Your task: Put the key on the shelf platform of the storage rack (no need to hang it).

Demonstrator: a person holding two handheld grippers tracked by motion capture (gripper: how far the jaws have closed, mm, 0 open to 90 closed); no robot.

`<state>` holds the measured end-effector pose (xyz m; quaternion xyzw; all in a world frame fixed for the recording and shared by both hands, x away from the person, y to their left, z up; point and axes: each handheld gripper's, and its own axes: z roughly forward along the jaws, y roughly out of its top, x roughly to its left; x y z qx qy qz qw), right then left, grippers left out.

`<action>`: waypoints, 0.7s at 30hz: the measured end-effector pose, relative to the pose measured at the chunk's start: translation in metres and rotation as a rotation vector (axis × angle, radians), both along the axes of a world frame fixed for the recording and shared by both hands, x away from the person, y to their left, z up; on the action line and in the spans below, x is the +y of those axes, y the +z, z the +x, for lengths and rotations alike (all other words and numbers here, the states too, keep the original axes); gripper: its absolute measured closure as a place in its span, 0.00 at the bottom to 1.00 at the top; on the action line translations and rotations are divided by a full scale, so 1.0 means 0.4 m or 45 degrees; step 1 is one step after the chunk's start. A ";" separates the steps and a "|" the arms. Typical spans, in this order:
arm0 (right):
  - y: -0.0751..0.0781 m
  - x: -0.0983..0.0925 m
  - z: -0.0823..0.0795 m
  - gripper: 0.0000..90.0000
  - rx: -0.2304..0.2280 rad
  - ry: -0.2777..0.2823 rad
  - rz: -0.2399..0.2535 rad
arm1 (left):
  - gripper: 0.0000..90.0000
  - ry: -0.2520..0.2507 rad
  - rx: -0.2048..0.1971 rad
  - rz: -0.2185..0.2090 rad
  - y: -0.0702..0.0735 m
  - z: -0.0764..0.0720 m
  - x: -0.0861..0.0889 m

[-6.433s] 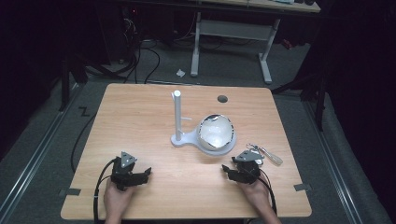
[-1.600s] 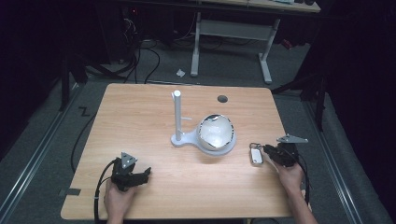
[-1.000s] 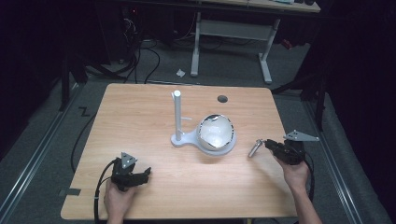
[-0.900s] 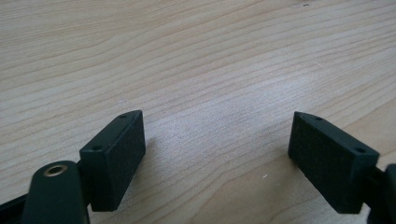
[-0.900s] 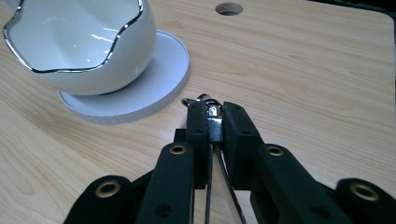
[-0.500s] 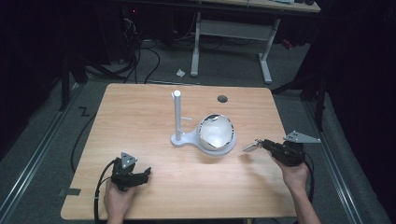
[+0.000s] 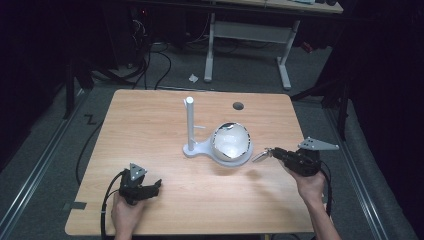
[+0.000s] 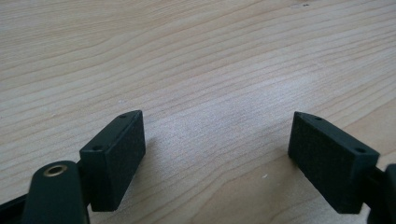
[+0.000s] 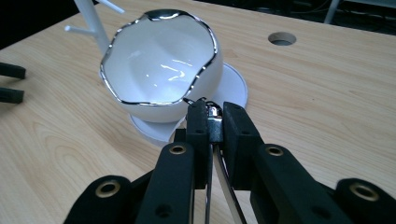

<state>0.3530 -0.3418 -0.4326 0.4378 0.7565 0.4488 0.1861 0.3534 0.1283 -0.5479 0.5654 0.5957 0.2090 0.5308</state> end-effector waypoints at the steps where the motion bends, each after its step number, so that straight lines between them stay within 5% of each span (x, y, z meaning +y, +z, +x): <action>1: 0.005 0.004 0.000 0.91 -0.002 0.008 0.005 | 0.21 0.000 0.000 0.000 0.000 0.000 0.000; 21: 0.085 0.055 0.006 0.91 -0.048 0.114 0.021 | 0.21 0.000 0.000 0.000 0.000 0.000 0.000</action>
